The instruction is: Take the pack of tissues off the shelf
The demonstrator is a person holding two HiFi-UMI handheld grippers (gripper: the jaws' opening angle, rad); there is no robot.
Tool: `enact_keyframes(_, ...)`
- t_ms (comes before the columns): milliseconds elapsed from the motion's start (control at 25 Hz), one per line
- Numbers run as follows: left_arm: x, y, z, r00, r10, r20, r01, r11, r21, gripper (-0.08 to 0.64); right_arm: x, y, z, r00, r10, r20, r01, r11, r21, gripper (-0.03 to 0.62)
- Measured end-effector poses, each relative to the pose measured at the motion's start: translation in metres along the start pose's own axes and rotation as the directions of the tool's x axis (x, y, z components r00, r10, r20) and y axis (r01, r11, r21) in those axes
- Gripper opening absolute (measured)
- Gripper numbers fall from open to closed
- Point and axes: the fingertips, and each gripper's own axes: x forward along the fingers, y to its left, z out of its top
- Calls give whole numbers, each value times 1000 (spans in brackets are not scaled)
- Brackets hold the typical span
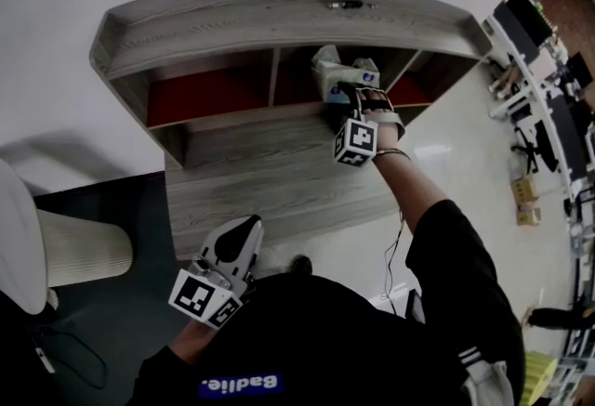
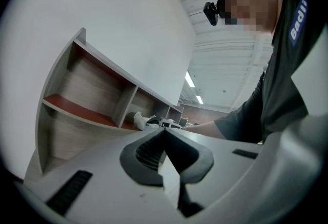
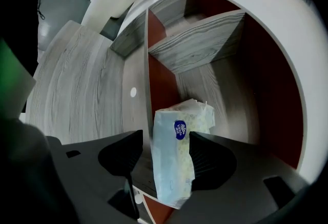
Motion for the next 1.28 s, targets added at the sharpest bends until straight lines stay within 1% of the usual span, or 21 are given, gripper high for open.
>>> enact_keyframes(160, -3, 2, 0, 1000, 13, 3, -12, 1000, -4, -2, 11, 7, -6, 999, 23, -24, -23, 1000, -7, 284)
enact_keyframes(280, -5, 4, -1, 1000, 20, 5, -20, 1000, -9, -2, 13, 11, -8, 999, 33, -25, -33, 999, -4, 278)
enact_keyframes(480, -7, 6, -2, 1000, 25, 5, -25, 1000, -16, -2, 12, 11, -13, 1000, 24, -17, -24, 1000, 3, 140)
enact_keyframes(640, -7, 5, -1, 1000, 22, 9, -21, 1000, -16, -2, 6, 12, -14, 999, 32, -9, -32, 999, 7, 114)
enact_keyframes(720, -7, 5, -1, 1000, 16, 10, -15, 1000, -15, -2, 2, 11, -14, 999, 39, -3, -39, 999, 12, 86)
enact_keyframes(880, -6, 2, 0, 1000, 8, 10, -8, 1000, -15, -2, -8, 11, -14, 999, 50, 4, -50, 999, 10, 71)
enact_keyframes(1080, -3, -1, 1, 1000, -11, 6, 12, 1000, -9, -2, -20, 13, -12, 998, 52, 23, -52, 998, 21, 66)
enact_keyframes(1200, 0, -5, 1, 1000, -23, 0, 23, 1000, -5, -3, -31, 13, -5, 997, 51, 54, -54, 998, 45, 64)
enact_keyframes(1280, 3, -7, 1, 999, -32, -5, 32, 999, -2, -2, -40, 13, -3, 997, 41, 72, -46, 996, 81, 64)
